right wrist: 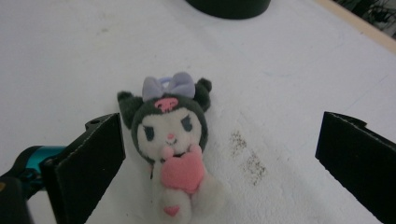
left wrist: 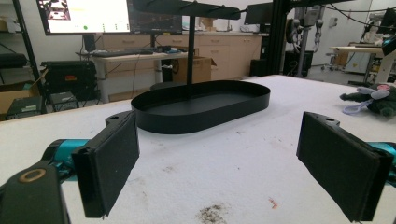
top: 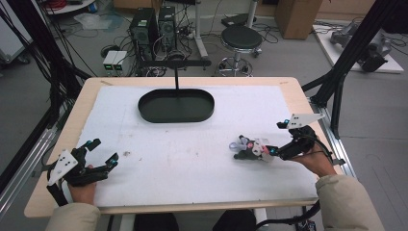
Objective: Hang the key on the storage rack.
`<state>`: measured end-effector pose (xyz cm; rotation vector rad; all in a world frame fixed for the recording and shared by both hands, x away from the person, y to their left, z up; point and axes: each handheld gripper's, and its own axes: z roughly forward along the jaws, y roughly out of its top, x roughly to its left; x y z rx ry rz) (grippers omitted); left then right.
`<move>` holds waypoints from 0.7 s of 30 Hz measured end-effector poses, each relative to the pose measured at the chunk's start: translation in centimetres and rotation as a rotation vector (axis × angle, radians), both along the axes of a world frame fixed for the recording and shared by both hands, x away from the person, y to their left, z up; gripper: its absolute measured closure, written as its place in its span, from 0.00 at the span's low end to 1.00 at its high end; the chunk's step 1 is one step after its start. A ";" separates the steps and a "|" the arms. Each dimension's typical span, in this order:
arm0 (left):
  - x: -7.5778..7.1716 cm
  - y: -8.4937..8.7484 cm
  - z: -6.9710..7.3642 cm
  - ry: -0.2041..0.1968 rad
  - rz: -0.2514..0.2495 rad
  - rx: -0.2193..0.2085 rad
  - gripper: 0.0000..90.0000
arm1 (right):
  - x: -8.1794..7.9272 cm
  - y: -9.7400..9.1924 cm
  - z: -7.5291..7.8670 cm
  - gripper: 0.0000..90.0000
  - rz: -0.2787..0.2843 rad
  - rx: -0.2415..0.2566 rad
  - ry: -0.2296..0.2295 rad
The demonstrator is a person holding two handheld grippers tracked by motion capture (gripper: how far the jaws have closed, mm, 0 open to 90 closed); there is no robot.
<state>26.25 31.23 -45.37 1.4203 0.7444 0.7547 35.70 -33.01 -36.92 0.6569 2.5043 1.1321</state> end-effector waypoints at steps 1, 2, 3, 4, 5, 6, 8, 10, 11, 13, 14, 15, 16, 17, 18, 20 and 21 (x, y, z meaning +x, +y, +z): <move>0.0 0.0 0.0 0.000 0.000 0.000 0.15 | 0.1 0.1 -0.1 0.01 0.001 -0.013 0.017; 0.0 0.0 0.0 0.000 0.000 -0.001 0.15 | 0.3 0.2 -0.3 0.01 0.014 -0.032 0.022; 0.0 0.0 0.0 0.000 0.000 -0.001 0.15 | 0.4 0.4 -0.4 0.01 0.023 -0.050 0.031; 0.0 0.0 0.0 0.000 0.000 0.000 0.15 | 0.4 0.5 -0.5 0.01 0.027 -0.063 0.042; 0.0 0.0 0.0 0.000 0.000 0.000 0.15 | 0.5 0.6 -0.7 0.01 0.035 -0.075 0.046; 0.0 0.0 0.0 0.000 0.000 0.001 0.15 | 0.5 0.6 -0.7 0.01 0.035 -0.075 0.046; 0.0 0.0 0.0 0.000 -0.001 0.000 0.15 | 0.6 0.8 -0.9 0.01 0.047 -0.098 0.055; 0.0 0.0 0.0 0.000 -0.001 0.001 0.15 | 0.6 1.0 -1.1 0.01 0.056 -0.116 0.073; 0.0 0.0 0.0 0.000 -0.001 0.001 0.15 | 0.8 1.1 -1.4 0.01 0.076 -0.139 0.086; 0.0 0.0 0.0 0.000 -0.001 0.001 0.15 | 0.8 1.2 -1.6 0.01 0.081 -0.155 0.094; 0.0 0.0 0.0 0.000 -0.001 0.001 0.15 | 0.9 1.5 -1.9 0.01 0.094 -0.182 0.113; 0.0 0.0 0.0 0.000 -0.001 0.001 0.15 | 0.9 1.5 -2.0 0.01 0.094 -0.194 0.120; 0.0 0.0 0.0 0.000 -0.001 0.001 0.15 | 0.9 1.5 -2.0 0.01 0.094 -0.194 0.120; 0.0 0.0 0.0 -0.001 0.000 0.003 0.15 | 1.0 1.6 -2.2 0.01 0.102 -0.203 0.117; 0.0 0.0 0.0 -0.001 -0.001 0.003 0.15 | 1.0 1.8 -2.3 0.01 0.110 -0.216 0.140; 0.0 0.0 0.0 -0.001 -0.001 0.003 0.15 | 1.1 1.9 -2.6 0.01 0.126 -0.238 0.148; 0.0 0.0 0.0 0.000 0.000 0.005 0.15 | 1.1 2.0 -2.7 0.01 0.132 -0.255 0.161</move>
